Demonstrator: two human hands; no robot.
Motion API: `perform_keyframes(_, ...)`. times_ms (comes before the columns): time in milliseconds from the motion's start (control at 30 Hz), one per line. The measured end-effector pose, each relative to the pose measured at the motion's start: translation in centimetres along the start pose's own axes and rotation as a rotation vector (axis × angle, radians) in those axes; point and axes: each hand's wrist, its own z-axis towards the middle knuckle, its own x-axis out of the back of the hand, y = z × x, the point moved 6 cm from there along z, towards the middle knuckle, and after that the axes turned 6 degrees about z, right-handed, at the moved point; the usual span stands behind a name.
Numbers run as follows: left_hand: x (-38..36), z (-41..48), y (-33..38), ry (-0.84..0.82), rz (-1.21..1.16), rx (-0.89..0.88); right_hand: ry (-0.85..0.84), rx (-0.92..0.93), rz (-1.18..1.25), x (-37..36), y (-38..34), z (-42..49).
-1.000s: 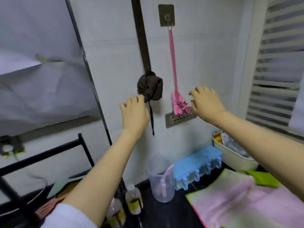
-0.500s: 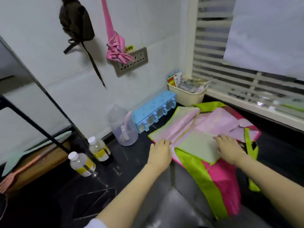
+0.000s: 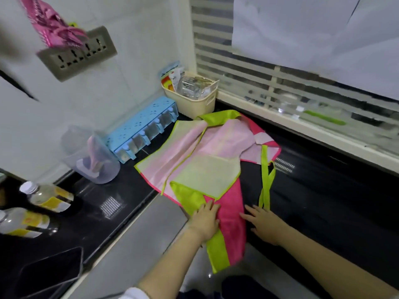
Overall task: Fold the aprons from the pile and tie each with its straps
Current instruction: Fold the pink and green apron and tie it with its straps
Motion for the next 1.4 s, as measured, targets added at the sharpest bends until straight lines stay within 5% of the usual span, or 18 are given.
perform_keyframes(167, -1.3, 0.4, 2.8, 0.057, -0.021, 0.1, 0.019, 0.144, 0.13, 2.1, 1.8, -0.6)
perform_keyframes(367, -1.8, 0.0, 5.6, 0.156, -0.053, 0.076, 0.389, 0.121, 0.181, 7.0, 6.4, 2.2)
perform_keyframes(633, -1.8, -1.1, 9.0, 0.178, -0.217, -0.121, 0.19, 0.192, -0.173, 6.3, 5.5, 5.8)
perform_keyframes(833, 2.3, -0.3, 6.7, 0.334, -0.355, 0.076, 0.316, 0.246, -0.077, 8.6, 5.2, 4.7)
perform_keyframes(1000, 3.0, 1.7, 5.9, 0.193, -0.285, 0.181, 0.341, 0.32, -0.004, 7.7, 3.5, 1.8)
perform_keyframes(1133, 2.9, 2.2, 6.6, 0.218, -0.359, 0.064, 0.466, 0.423, 0.079, 6.1, 4.7, -0.6)
perform_keyframes(1267, 3.5, 2.0, 8.7, 0.213, -0.349, -0.012, 0.501, 0.336, 0.131, 5.5, 9.1, -0.9)
perform_keyframes(1400, 2.3, 1.9, 9.2, 0.039, -0.185, 0.081, 0.457, 0.188, 0.187, 6.3, 12.1, -1.3)
